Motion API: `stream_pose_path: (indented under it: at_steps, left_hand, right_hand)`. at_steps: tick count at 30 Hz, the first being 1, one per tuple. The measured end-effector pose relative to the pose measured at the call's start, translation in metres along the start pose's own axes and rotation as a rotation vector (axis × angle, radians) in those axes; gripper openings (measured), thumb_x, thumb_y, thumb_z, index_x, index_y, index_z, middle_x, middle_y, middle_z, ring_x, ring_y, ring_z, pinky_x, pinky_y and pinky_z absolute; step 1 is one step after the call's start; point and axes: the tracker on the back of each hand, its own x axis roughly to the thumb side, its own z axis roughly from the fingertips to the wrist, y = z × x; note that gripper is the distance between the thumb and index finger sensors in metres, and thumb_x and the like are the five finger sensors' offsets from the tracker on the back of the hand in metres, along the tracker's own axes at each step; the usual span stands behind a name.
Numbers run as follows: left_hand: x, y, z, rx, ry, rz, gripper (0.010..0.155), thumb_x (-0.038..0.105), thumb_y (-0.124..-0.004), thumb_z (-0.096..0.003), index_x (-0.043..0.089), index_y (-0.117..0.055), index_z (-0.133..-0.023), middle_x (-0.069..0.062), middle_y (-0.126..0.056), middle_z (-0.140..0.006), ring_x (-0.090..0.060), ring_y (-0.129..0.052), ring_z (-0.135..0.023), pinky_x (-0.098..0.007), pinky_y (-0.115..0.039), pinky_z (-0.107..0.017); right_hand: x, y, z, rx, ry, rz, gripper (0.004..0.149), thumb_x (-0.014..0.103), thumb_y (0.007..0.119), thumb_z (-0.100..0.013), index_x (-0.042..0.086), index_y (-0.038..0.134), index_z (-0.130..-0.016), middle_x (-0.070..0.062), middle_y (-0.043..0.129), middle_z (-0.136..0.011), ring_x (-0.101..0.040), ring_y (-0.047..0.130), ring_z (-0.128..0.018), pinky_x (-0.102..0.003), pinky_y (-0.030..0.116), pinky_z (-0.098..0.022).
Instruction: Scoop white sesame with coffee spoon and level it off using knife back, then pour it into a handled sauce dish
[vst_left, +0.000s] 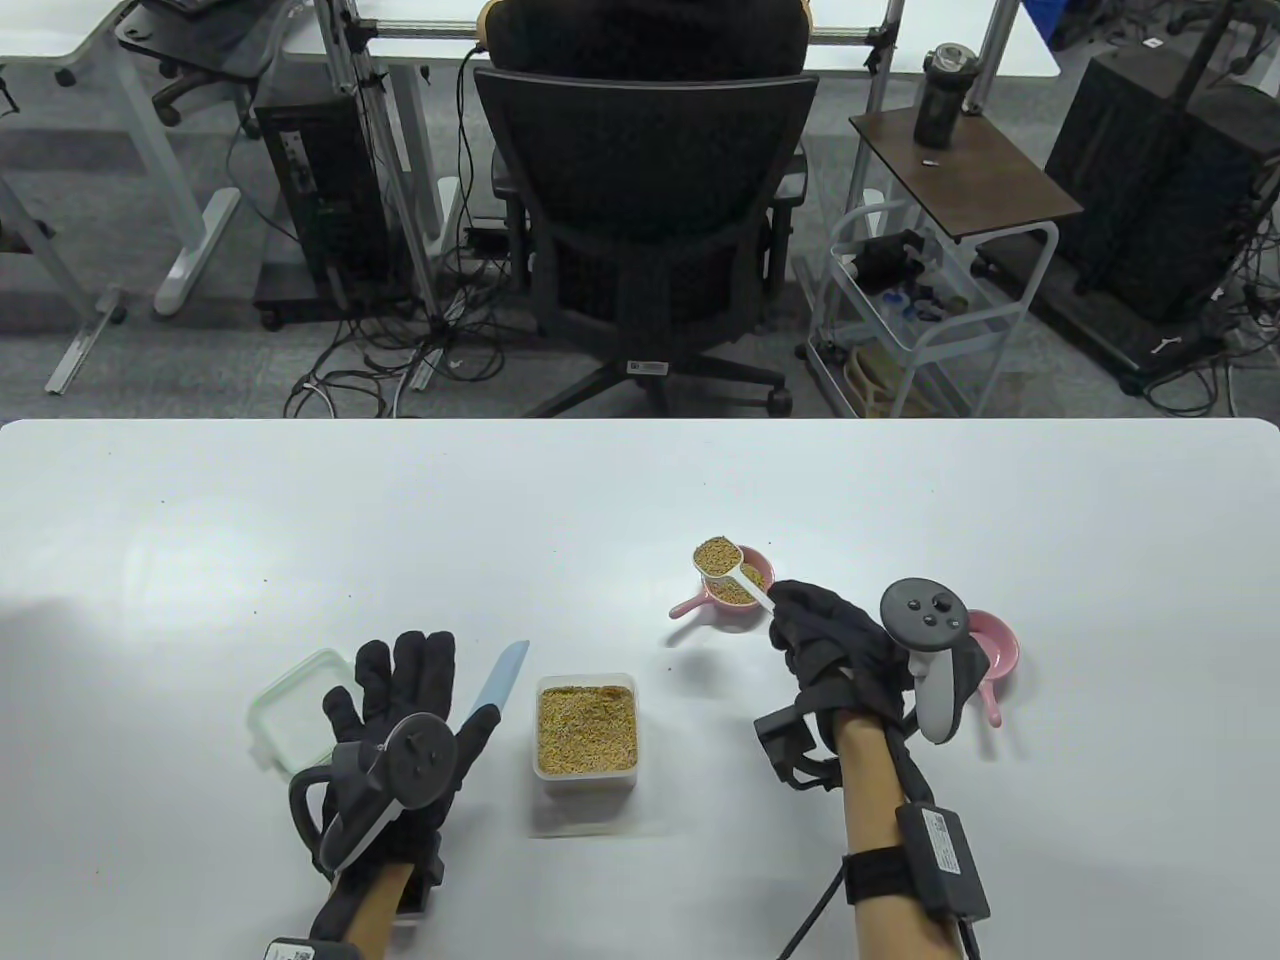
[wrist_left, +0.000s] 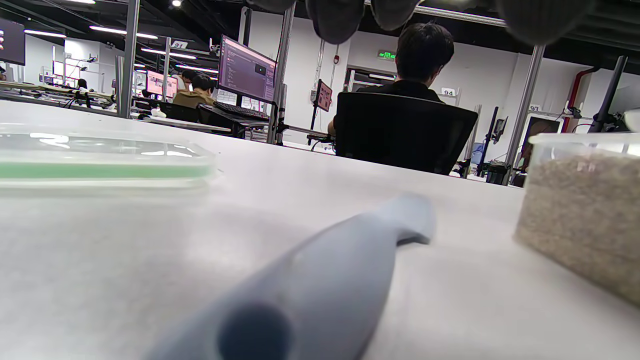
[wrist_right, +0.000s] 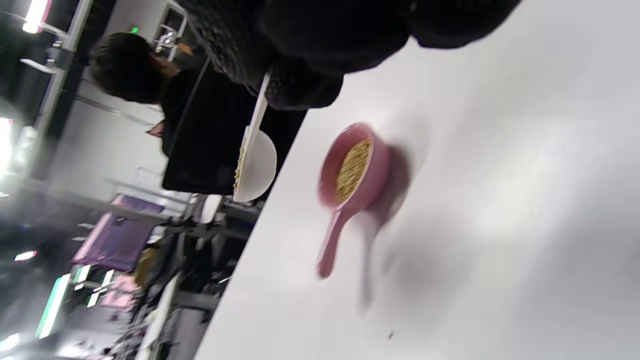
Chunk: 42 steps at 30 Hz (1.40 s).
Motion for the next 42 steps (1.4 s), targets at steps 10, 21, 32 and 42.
stream_pose_path:
  at_steps: [10,21,32,42]
  left_hand:
    - [0.001,-0.001,0.0,-0.011,-0.01,-0.006,0.083,0.072,-0.058,-0.0542,0.036,-0.03,-0.124,0.002,-0.042,-0.132,-0.036,-0.028,-0.121,-0.065,-0.029,-0.079]
    - [0.001,-0.001,-0.001,-0.021,-0.008,-0.007,0.083,0.072,-0.058,-0.0541,0.037,-0.031,-0.124,0.002,-0.042,-0.132,-0.036,-0.028,-0.121,-0.066,-0.029,-0.079]
    - [0.002,-0.001,-0.001,-0.019,-0.016,-0.012,0.083,0.072,-0.058,-0.0542,0.037,-0.031,-0.124,0.002,-0.043,-0.132,-0.037,-0.028,-0.121,-0.066,-0.028,-0.079]
    - [0.007,-0.003,0.0,-0.03,-0.055,0.001,0.083,0.072,-0.058,-0.0536,0.037,-0.032,-0.124,0.002,-0.043,-0.132,-0.037,-0.029,-0.121,-0.066,-0.029,-0.079]
  right_hand:
    - [0.009,0.009,-0.009,-0.135,0.049,0.267,0.042,0.019,0.08,-0.057,0.023,0.083,-0.098,-0.011,0.089,-0.084,-0.021,0.089,-0.05,-0.045,0.077,-0.046]
    - [0.028,0.036,0.001,-0.311,-0.059,0.635,0.042,0.02,0.08,-0.057,0.03,0.083,-0.098,-0.009,0.087,-0.088,-0.021,0.089,-0.057,-0.046,0.076,-0.052]
    - [0.038,0.046,0.013,-0.39,-0.138,0.787,0.043,0.02,0.082,-0.056,0.035,0.084,-0.096,-0.009,0.08,-0.096,-0.023,0.084,-0.066,-0.048,0.072,-0.059]
    - [0.035,0.017,0.047,-0.282,-0.26,0.548,0.04,0.024,0.086,-0.055,0.033,0.087,-0.093,-0.01,0.082,-0.092,-0.022,0.086,-0.061,-0.047,0.075,-0.054]
